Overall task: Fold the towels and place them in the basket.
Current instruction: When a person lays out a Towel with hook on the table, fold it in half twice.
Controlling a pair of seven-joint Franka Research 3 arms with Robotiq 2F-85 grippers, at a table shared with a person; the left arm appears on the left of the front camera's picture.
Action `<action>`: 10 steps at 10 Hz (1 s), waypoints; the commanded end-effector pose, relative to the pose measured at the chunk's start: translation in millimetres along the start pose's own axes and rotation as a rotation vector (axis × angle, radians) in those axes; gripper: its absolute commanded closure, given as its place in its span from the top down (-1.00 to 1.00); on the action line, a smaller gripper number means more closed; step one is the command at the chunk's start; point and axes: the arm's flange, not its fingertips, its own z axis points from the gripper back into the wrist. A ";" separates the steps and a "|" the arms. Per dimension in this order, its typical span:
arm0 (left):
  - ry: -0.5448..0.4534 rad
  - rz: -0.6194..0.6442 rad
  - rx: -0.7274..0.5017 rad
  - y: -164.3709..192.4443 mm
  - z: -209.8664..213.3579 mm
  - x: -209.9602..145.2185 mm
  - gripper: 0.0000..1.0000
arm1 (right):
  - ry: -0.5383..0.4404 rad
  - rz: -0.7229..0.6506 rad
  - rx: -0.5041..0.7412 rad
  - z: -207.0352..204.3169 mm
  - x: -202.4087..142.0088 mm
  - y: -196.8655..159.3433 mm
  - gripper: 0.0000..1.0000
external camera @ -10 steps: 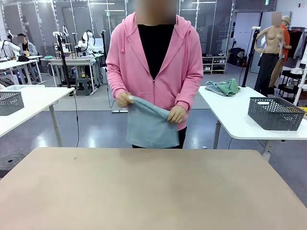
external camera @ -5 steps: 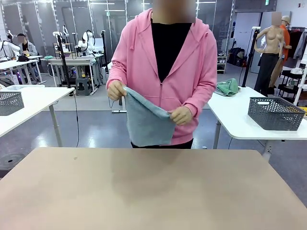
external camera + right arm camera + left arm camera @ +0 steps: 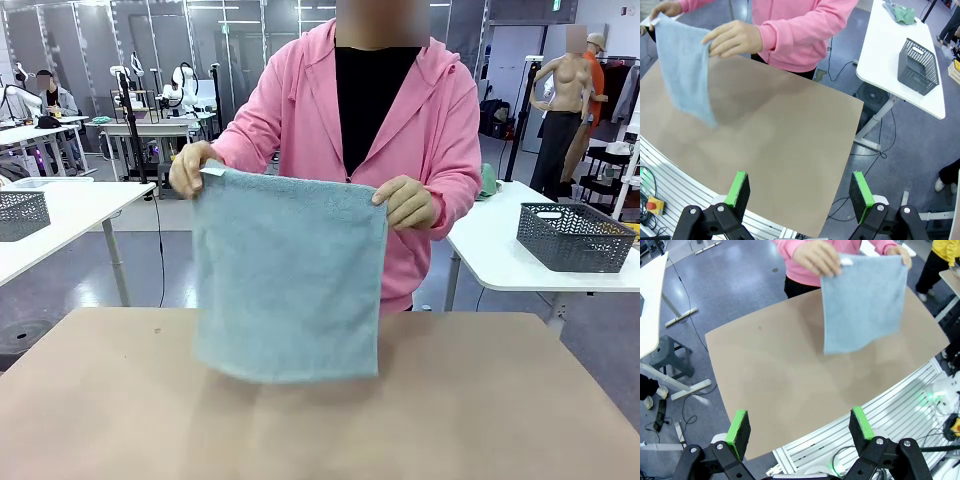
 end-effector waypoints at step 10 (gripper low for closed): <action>0.006 -0.003 -0.002 -1.9 3.5 2.8 1.00 | 0.008 0.003 0.003 1.6 0.9 0.9 1.00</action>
